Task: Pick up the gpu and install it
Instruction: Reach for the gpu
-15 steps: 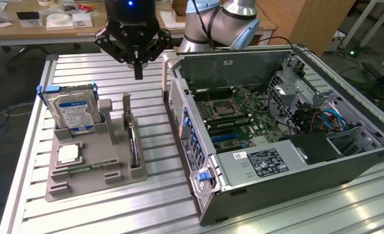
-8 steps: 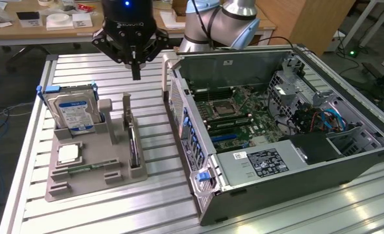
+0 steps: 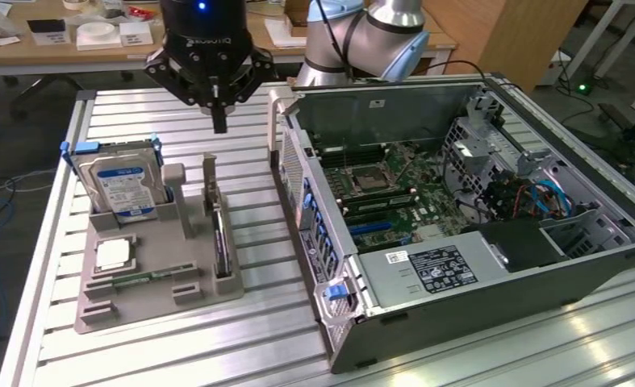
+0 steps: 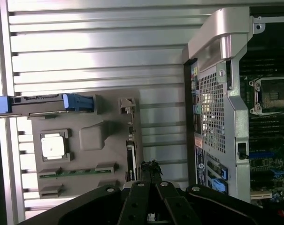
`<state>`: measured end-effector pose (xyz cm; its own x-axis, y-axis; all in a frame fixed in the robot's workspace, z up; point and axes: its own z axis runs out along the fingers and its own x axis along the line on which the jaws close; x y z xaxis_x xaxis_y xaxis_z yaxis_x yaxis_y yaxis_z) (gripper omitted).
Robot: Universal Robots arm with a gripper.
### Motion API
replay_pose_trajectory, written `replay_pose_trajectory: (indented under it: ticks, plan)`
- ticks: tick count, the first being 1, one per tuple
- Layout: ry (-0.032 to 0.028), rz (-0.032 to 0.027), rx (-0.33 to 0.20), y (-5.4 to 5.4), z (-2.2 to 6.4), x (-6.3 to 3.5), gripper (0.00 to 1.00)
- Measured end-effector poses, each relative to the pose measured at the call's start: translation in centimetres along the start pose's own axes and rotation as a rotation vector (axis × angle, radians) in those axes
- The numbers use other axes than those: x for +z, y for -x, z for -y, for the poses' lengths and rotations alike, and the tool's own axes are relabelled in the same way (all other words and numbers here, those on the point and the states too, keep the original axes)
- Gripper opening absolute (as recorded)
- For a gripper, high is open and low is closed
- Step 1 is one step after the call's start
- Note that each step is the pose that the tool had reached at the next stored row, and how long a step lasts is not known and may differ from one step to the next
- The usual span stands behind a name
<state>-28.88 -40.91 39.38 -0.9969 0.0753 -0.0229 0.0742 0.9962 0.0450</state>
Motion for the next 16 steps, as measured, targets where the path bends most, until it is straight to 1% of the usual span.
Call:
replay_pose_trajectory:
  ticks: [16]
  plan:
    - [0.0, -0.0001, 0.0, -1.05, 0.27, -0.03, 0.11]
